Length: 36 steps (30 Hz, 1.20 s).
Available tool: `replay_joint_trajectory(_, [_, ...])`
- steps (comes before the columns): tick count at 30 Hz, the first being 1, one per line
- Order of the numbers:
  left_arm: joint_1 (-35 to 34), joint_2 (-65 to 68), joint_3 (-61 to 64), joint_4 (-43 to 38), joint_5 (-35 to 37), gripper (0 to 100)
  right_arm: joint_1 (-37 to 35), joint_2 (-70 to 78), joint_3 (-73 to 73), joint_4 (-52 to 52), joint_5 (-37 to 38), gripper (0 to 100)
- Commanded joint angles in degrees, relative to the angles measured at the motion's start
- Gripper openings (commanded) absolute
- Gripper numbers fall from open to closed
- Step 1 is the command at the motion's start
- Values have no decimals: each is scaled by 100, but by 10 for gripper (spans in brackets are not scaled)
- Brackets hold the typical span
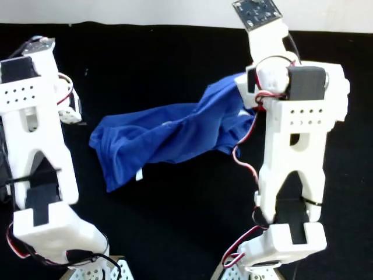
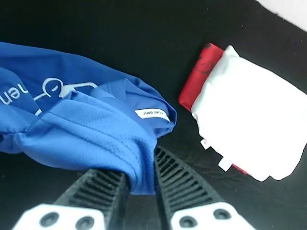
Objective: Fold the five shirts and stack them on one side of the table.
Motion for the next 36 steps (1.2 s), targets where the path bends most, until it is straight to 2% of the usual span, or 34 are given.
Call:
replay_joint_trajectory(1, [365, -488, 330, 88, -114, 191, 374, -347, 277, -136, 149, 5])
replay_joint_trajectory(6, [1393, -699, 1965, -9, -879, 166, 637, -725, 1613, -989, 220, 5])
replay_joint_trajectory(8, [1648, -725, 2563, -484, -976, 155, 637, -971, 2316, -1473, 211, 5])
replay_joint_trajectory(11, [1701, -725, 3319, -1301, -958, 155, 637, -1402, 3442, -2264, 193, 5])
replay_joint_trajectory(17, [1675, -690, 4145, -2075, -958, 168, 637, -2053, 5279, -3424, 220, 5])
replay_joint_trajectory(26, [1604, -681, 5244, -3314, -958, 185, 629, -2211, 5727, -3626, 220, 5])
replay_joint_trajectory(31, [1534, -752, 5402, -3270, -958, 184, 637, -2237, 5736, -3626, 220, 5])
replay_joint_trajectory(36, [1323, -989, 5042, -2576, -976, 175, 646, -2237, 5736, -3600, 220, 5])
